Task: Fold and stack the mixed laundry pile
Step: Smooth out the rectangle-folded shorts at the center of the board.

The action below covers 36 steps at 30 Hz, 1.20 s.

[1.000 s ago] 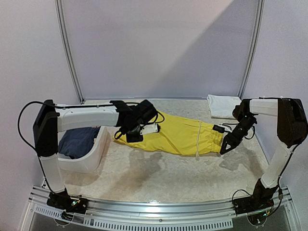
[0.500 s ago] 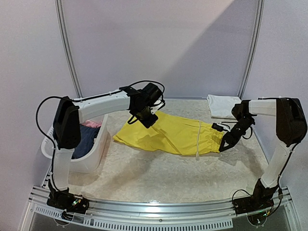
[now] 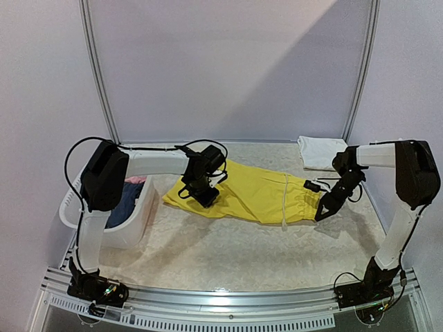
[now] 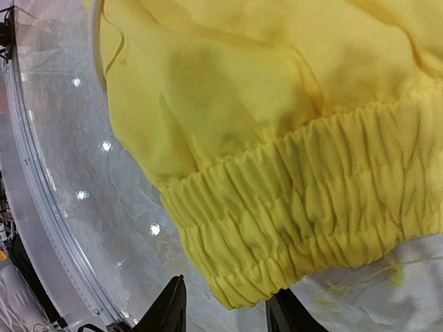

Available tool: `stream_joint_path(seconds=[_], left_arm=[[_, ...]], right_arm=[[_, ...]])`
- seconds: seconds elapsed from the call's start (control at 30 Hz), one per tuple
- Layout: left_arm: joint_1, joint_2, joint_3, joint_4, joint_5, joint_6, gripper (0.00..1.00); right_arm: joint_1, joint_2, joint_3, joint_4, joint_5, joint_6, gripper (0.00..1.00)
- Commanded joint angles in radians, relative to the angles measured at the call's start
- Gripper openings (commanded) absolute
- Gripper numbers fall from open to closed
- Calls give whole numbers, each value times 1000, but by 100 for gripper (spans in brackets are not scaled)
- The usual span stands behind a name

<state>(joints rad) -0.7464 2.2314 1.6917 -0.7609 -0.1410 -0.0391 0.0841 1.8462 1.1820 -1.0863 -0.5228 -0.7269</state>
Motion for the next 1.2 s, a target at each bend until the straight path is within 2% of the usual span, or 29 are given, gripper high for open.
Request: stream_joint_path(seconds=[0.0, 0.1, 0.2, 0.27, 0.43, 0.57, 0.8, 1.03, 1.1, 1.17], left_arm=[[16, -29, -31, 34, 30, -15, 36], [16, -27, -35, 32, 26, -15, 35], [16, -26, -40, 30, 13, -12, 35], [16, -25, -46, 29, 11, -11, 35], [13, -20, -59, 25, -20, 5, 34], [12, -19, -63, 11, -63, 32, 34], [9, -20, -77, 0, -130, 80, 34], [-1, -21, -82, -9, -116, 103, 34], [-1, -26, -85, -15, -115, 109, 34], [-1, -37, -78, -26, -104, 113, 34]], right_arm=[[5, 18, -21, 11, -35, -21, 43], [5, 36, -15, 16, -60, -21, 45], [5, 60, 2, 25, -78, -10, 41], [6, 75, 12, 32, -91, -4, 34], [5, 80, 26, -21, -66, -43, 7], [1, 34, -28, -48, 61, -130, 1], [-68, -18, -25, -139, 172, -249, 0], [-75, -6, -38, -159, 152, -264, 1], [-76, 3, -47, -146, 155, -240, 7], [-76, 0, -46, -156, 148, -219, 18]])
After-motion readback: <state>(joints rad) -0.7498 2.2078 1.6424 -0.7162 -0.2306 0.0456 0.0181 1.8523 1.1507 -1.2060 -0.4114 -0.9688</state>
